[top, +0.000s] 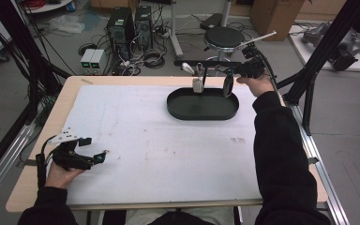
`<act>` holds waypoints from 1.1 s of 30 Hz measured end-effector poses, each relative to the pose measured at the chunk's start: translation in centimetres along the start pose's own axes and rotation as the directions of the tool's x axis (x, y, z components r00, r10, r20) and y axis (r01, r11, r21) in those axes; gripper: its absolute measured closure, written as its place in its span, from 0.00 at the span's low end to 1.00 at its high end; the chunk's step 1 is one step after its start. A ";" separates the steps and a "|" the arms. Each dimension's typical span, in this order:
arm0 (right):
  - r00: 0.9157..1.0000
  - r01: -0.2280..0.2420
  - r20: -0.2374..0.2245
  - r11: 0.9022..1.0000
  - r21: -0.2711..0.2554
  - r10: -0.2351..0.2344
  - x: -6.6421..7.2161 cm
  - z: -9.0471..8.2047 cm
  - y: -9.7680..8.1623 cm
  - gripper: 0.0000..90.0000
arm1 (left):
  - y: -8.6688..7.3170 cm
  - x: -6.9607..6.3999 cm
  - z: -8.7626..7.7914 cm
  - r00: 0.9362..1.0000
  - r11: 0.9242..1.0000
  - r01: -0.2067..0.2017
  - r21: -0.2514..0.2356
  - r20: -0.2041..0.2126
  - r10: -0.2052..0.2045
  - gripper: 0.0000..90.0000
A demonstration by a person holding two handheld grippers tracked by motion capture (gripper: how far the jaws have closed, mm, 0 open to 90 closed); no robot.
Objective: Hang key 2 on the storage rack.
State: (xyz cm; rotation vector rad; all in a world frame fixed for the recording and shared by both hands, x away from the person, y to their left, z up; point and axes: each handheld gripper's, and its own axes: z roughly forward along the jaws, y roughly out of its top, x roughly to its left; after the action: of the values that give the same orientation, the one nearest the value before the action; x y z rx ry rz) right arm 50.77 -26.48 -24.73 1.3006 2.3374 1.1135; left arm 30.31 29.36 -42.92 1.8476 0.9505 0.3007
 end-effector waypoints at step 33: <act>0.991 -0.031 0.129 0.999 -0.015 0.032 -0.2 4.1 -1.2 0.95 | 0.0 0.0 -0.2 1.000 1.000 -0.002 -0.015 -0.002 0.002 0.02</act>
State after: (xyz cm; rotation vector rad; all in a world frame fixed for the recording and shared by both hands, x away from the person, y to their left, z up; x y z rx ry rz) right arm 52.30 -24.95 -28.45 1.3664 2.2199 1.0201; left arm 30.24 29.52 -42.81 1.8352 0.9455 0.3108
